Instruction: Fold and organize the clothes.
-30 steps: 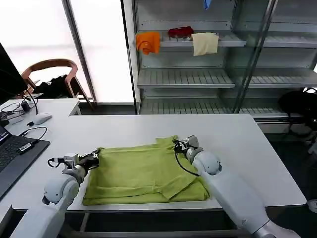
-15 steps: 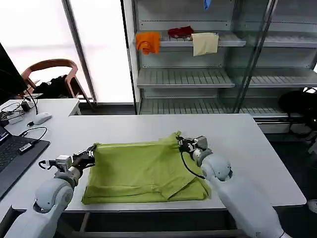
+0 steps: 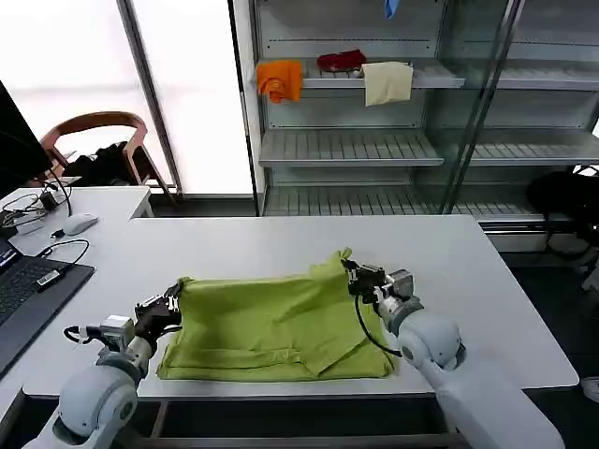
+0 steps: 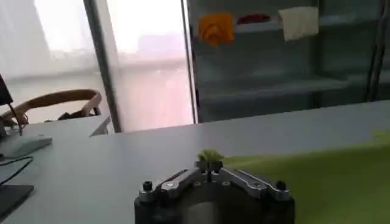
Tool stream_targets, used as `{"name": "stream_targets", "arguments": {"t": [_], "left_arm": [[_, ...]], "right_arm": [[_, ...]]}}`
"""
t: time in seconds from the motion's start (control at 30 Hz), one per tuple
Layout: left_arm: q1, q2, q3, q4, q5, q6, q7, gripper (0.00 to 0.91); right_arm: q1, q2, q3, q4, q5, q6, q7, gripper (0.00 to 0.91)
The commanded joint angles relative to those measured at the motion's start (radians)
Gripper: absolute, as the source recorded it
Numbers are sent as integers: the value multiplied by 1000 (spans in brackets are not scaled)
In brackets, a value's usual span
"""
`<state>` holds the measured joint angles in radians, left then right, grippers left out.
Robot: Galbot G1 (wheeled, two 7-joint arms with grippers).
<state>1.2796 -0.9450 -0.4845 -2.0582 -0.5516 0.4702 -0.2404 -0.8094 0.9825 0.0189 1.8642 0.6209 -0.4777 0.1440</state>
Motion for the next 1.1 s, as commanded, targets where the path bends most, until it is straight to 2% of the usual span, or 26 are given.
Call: {"name": "stream_targets", "arguments": {"t": [0.03,0.23,0.77,0.8,0.83,0.9,1.0,1.1], "left_arm": [[167,-1,-50,-141,83,11,-74,0],[234,-13,-60,-148,122,1,-45,0],[275,-44,-45,-102,140,-17,-35,10],[272,-47,-42,-99,145,-10,-36,30],[265,-50,-38,-89,149,-7,-35,151],[259,-51,-35,-79,162,-7,-34,242],[261,-48,-31,-68,172,-5,-34,242],[262,-43,-22,-58,196,-6,-35,282]], "right_arm": [[-177,-65,43,173,11,12,17,0],[-250,-114,60,233,10,27,23,0],[-319,-131,71,240,-17,42,34,0],[-323,-129,72,236,-16,44,44,0],[-329,-125,73,233,-15,45,56,0],[-337,-116,73,231,-15,51,85,0],[-356,-99,68,225,-16,68,146,0],[-365,-76,45,228,-14,77,257,0]]}}
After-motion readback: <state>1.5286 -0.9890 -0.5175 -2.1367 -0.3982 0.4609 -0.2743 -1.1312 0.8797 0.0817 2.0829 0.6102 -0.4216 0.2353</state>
